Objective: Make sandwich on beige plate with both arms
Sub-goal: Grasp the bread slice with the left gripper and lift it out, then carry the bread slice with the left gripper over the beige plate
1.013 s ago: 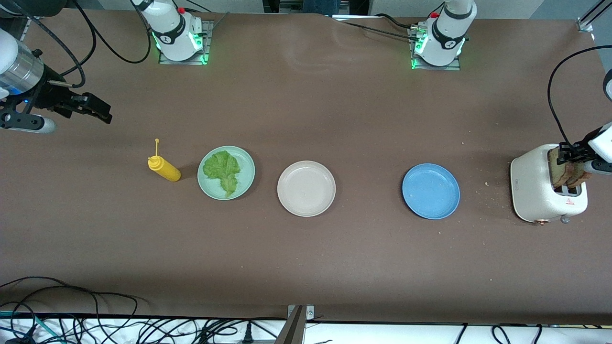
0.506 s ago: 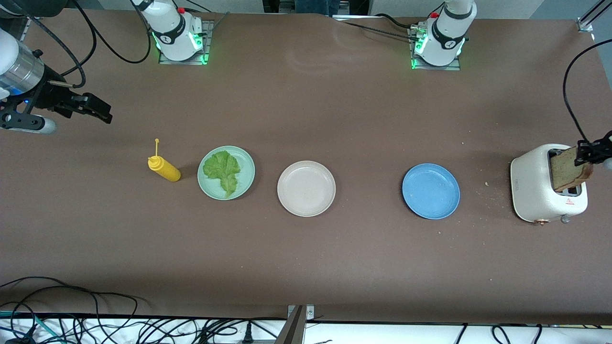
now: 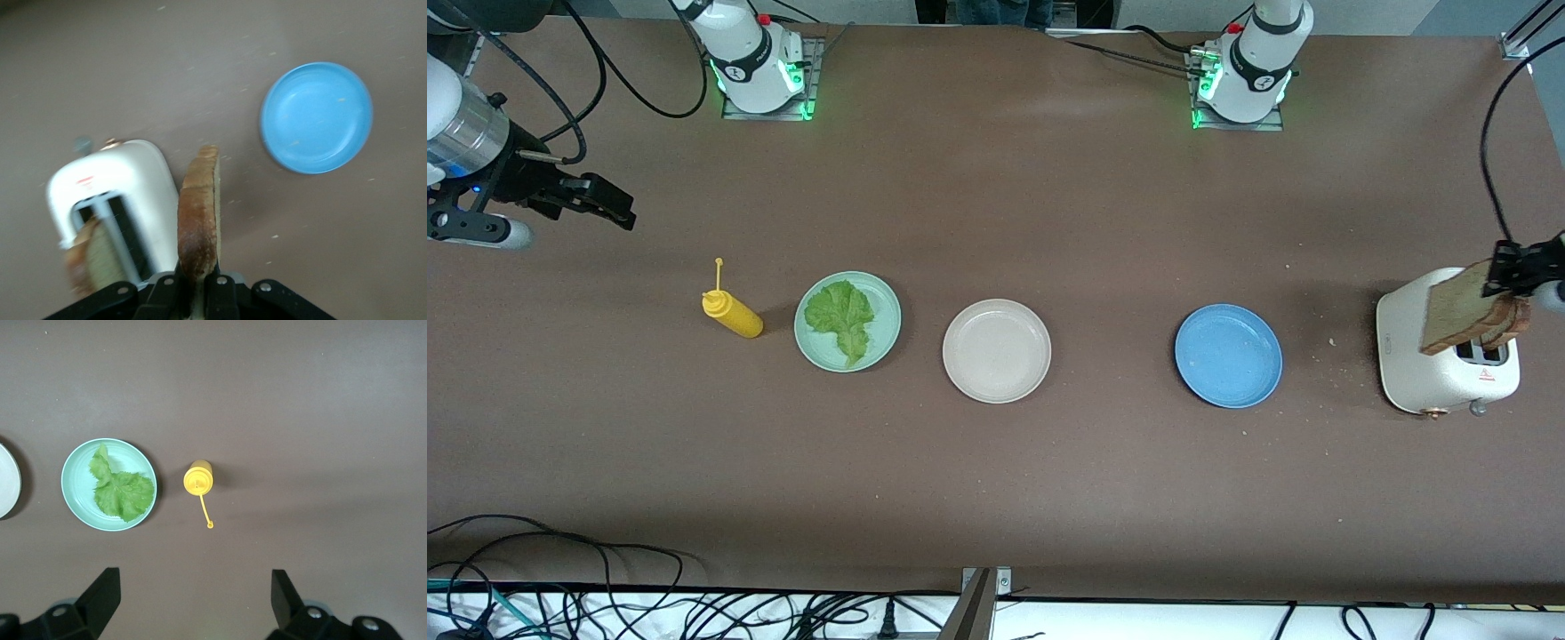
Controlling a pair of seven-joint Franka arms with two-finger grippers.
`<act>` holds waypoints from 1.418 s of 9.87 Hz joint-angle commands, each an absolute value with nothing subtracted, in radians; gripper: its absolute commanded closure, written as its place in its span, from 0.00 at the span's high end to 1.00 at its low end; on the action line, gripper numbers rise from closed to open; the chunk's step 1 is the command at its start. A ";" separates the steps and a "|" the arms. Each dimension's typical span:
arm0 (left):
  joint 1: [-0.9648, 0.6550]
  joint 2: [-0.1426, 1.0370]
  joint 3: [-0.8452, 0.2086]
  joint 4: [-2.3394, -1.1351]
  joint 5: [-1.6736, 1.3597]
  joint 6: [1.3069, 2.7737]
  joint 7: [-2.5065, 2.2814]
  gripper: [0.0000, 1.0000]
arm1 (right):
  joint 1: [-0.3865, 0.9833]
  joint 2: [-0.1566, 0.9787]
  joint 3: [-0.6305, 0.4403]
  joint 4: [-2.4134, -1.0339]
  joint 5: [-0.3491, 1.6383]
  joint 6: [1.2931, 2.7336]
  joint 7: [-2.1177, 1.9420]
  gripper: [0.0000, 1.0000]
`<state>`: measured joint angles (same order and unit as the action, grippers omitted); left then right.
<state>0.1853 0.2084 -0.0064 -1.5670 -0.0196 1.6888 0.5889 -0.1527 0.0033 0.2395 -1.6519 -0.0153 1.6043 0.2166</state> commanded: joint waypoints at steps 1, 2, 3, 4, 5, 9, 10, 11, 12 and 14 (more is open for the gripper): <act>0.160 0.279 -0.002 -1.526 -0.176 1.629 0.572 0.00 | -0.158 -0.018 0.239 -1.677 -0.012 1.620 0.198 1.00; 0.143 0.305 -0.002 -1.526 -0.246 1.620 0.560 0.00 | -0.158 -0.018 0.239 -1.677 -0.012 1.620 0.198 1.00; 0.127 0.337 -0.002 -1.529 -0.341 1.617 0.539 0.00 | -0.158 -0.018 0.239 -1.677 -0.011 1.621 0.198 1.00; 0.111 0.378 -0.002 -1.531 -0.436 1.615 0.511 0.00 | -0.158 -0.018 0.239 -1.678 -0.012 1.621 0.198 1.00; 0.080 0.429 -0.003 -1.529 -0.521 1.617 0.477 0.00 | -0.158 -0.018 0.239 -1.678 -0.012 1.621 0.198 1.00; 0.044 0.558 -0.002 -1.531 -0.653 1.617 0.422 0.00 | -0.158 -0.020 0.239 -1.686 -0.011 1.631 0.198 1.00; 0.046 0.552 -0.003 -1.534 -0.657 1.615 0.390 0.00 | -0.158 -0.020 0.239 -1.686 -0.011 1.631 0.198 1.00; 0.037 0.552 -0.003 -1.532 -0.673 1.615 0.355 0.00 | -0.158 -0.020 0.239 -1.687 -0.011 1.631 0.198 1.00; 0.034 0.555 -0.012 -1.543 -0.708 1.615 0.360 0.00 | -0.158 -0.020 0.239 -1.689 -0.011 1.634 0.198 1.00; 0.034 0.555 -0.021 -1.545 -0.741 1.615 0.370 0.00 | -0.158 -0.021 0.238 -1.689 -0.011 1.634 0.198 1.00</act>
